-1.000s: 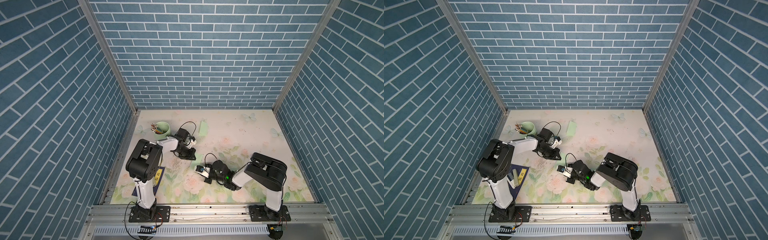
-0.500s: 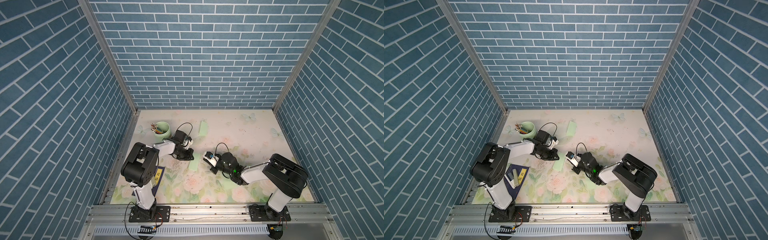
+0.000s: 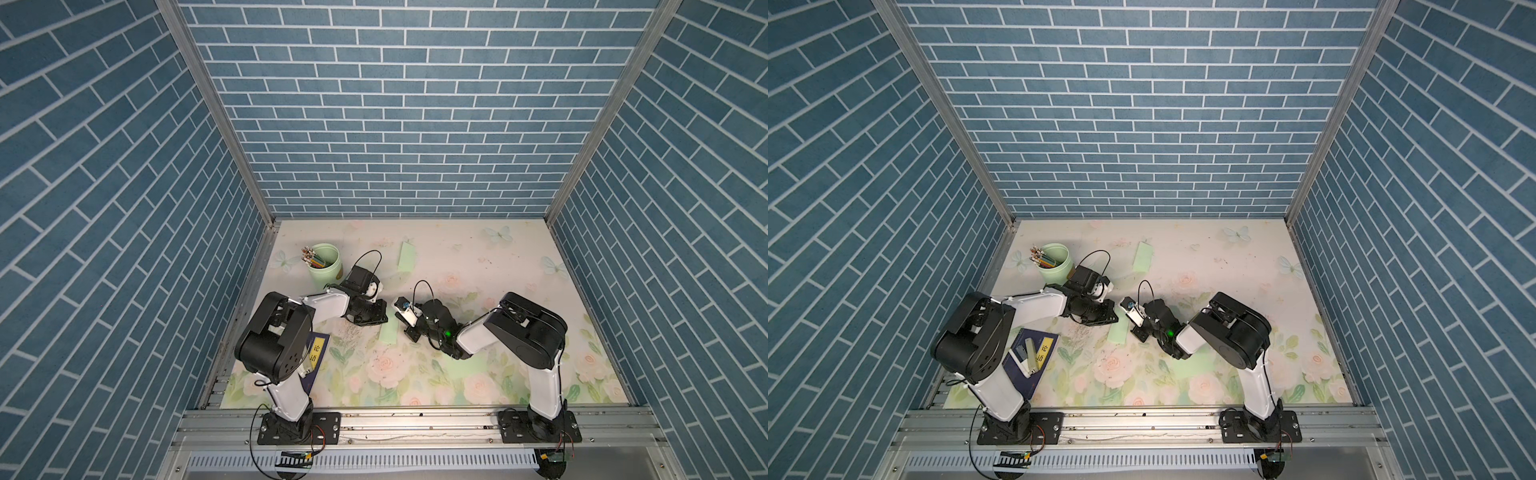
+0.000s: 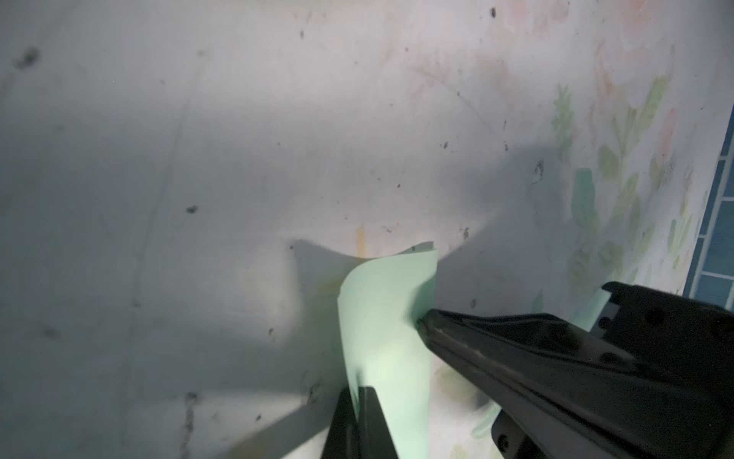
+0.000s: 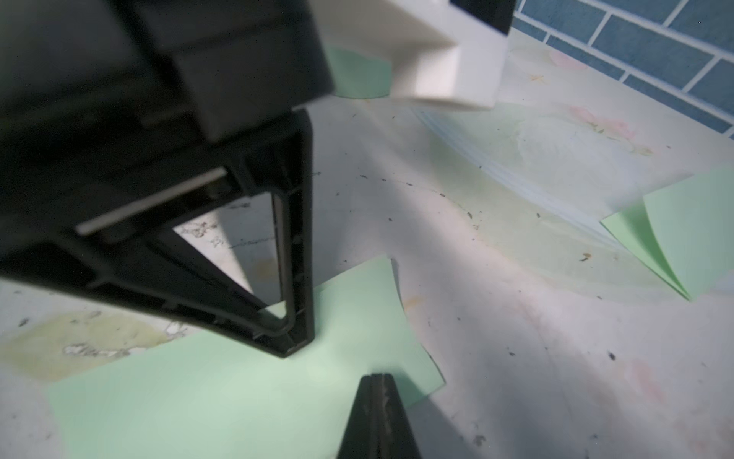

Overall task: Fold the square paper along the opposite sides
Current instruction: Smooth out the paper at the center of the board.

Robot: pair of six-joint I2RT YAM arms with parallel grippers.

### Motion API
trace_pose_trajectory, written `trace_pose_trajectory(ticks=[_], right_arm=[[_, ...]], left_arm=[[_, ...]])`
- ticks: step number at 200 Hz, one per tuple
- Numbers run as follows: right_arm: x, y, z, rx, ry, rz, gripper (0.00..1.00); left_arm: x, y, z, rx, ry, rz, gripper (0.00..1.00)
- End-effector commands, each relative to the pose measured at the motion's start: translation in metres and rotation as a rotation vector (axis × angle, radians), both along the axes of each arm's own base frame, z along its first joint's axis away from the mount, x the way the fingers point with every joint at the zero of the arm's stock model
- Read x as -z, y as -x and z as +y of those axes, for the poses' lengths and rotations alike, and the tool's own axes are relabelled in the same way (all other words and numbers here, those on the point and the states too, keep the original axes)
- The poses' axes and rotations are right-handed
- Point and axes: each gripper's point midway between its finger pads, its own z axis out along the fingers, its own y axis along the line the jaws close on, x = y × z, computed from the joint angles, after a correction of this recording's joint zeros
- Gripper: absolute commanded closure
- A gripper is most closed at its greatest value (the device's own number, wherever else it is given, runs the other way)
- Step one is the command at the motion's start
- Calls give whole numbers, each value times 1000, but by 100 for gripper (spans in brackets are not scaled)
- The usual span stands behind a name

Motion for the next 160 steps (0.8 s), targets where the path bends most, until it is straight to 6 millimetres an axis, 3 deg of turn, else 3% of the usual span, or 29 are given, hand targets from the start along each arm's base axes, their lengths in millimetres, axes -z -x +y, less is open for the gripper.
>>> trace_pose_trajectory(ticks=[1,30,73,111,139,160], right_arm=[[5,0,4,9,3,23,100],[16,-5,0,46,46,30,100],[35,-25,-33,176,105,102,100],[51,-38,-46,228,166,146,100],[45,-42,-48,237,170,131,100],[15,-46,-44,224,113,77,100]], left_arm=[[3,1,3,-15,-13,-3,100],[5,2,3,-15,-15,-2,100],[2,1,6,-21,-29,-15,100],[6,3,9,-30,-36,-13,100],[7,4,11,-50,-38,-19,100],[8,4,14,-82,-43,-18,100]])
